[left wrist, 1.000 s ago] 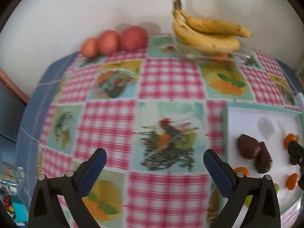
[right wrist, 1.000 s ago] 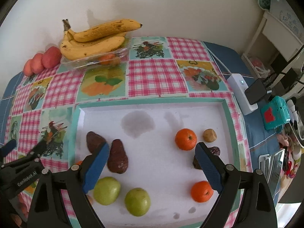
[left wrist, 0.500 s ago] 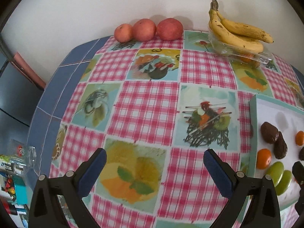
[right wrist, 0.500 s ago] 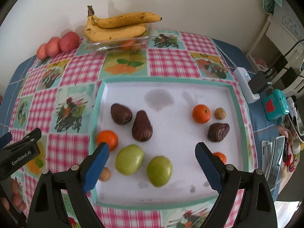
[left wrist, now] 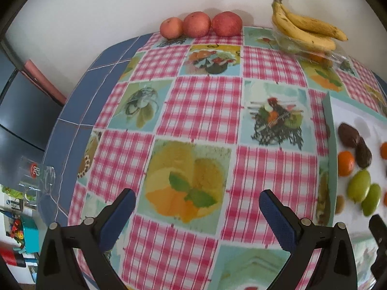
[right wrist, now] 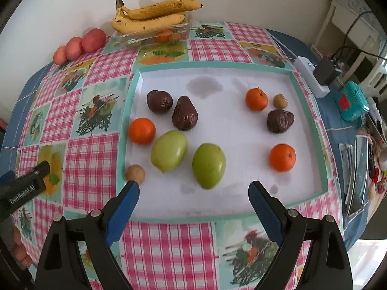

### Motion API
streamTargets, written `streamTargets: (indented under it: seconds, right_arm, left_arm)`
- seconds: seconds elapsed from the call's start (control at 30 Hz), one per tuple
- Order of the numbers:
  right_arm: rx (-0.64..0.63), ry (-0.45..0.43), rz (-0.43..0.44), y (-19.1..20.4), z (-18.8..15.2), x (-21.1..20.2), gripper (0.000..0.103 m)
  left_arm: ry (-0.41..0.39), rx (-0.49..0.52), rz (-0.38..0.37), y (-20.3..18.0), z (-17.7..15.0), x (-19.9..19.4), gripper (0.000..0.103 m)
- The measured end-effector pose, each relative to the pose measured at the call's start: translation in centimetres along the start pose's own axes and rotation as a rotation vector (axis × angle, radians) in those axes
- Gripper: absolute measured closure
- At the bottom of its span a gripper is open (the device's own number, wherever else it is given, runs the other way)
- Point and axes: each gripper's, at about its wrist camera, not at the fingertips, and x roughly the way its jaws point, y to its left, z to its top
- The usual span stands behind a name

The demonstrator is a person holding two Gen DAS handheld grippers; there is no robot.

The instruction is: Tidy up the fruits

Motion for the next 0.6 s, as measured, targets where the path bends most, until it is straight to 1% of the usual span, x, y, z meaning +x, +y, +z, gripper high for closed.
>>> streamTargets:
  seconds: [0.17,0.33,0.47,0.6]
  right_arm:
    - [-0.010,-0.018,0.020,0.3,-1.0,-1.0,0.011]
    - [-0.016,-0.029,0.027,0.6,-1.7,-1.6,0.011]
    - [-0.037,-0.020,0.025,1.0,-2.1,-1.5,0.011]
    - [-0.047,-0.015,0.020,1.3,-2.7,-1.4,0.011]
  left_arm:
    - [0.019,0.039,0.005,-0.2,-1.6,-0.5,0.000]
    - [0.016,0.073,0.019,-0.2,-2.8,-1.0,0.000]
    - [0.012,0.070,-0.004,-0.1,-3.4,-1.6,0.000]
    - [0.017,0.072,0.004,0.1,-3.9,-1.9,0.000]
